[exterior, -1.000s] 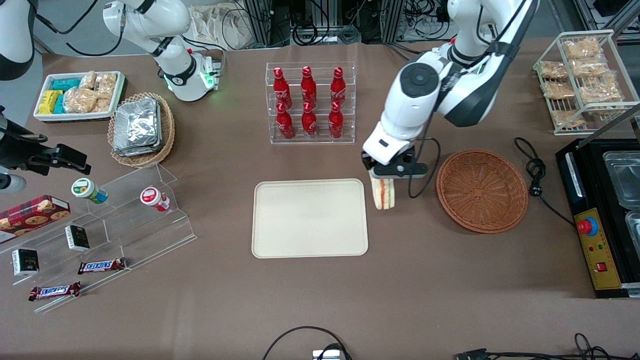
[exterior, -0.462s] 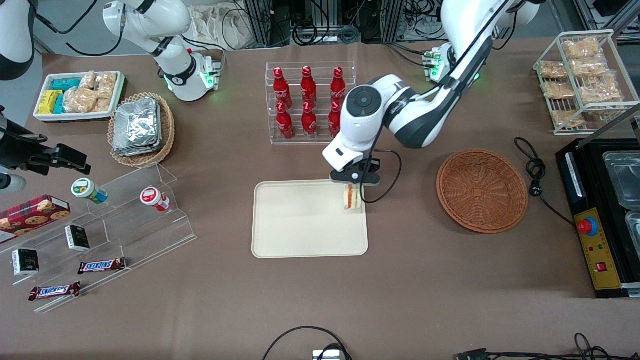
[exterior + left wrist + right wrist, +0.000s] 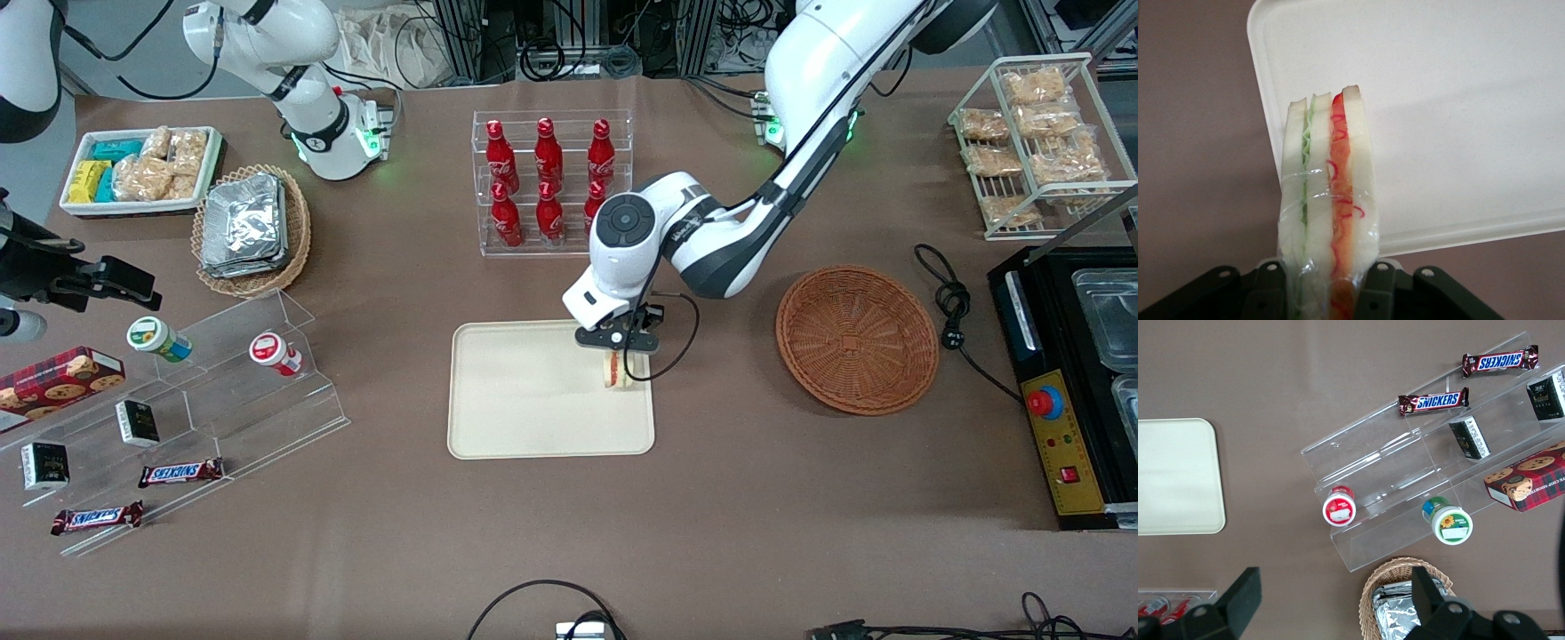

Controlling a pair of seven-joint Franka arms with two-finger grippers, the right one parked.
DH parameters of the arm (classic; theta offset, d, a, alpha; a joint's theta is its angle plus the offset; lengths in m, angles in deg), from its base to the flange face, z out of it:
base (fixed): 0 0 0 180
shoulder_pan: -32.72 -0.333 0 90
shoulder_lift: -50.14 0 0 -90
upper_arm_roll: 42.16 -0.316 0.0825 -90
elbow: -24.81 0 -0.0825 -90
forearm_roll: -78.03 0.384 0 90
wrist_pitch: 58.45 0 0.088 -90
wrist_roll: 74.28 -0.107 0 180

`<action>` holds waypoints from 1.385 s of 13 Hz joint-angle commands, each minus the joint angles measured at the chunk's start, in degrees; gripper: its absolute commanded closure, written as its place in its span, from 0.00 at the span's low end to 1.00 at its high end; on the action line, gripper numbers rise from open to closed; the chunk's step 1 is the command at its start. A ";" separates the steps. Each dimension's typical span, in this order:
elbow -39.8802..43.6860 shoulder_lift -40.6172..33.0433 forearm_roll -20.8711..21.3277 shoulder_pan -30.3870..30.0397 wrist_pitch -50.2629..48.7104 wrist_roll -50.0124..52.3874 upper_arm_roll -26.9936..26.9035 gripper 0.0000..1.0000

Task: Place sandwich from basket to tray
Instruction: 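Lower the sandwich onto the tray and open the left gripper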

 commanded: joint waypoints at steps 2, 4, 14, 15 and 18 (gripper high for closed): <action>6.14 6.33 5.55 1.73 -1.33 1.85 -0.36 0.63; 7.21 7.83 5.83 1.73 -1.24 2.55 -0.36 0.63; 8.00 11.00 6.27 1.73 1.66 2.64 -0.45 0.62; 8.00 11.09 6.27 1.65 1.66 2.64 -0.45 0.62; 7.91 11.62 7.93 1.73 1.66 2.90 -0.45 0.59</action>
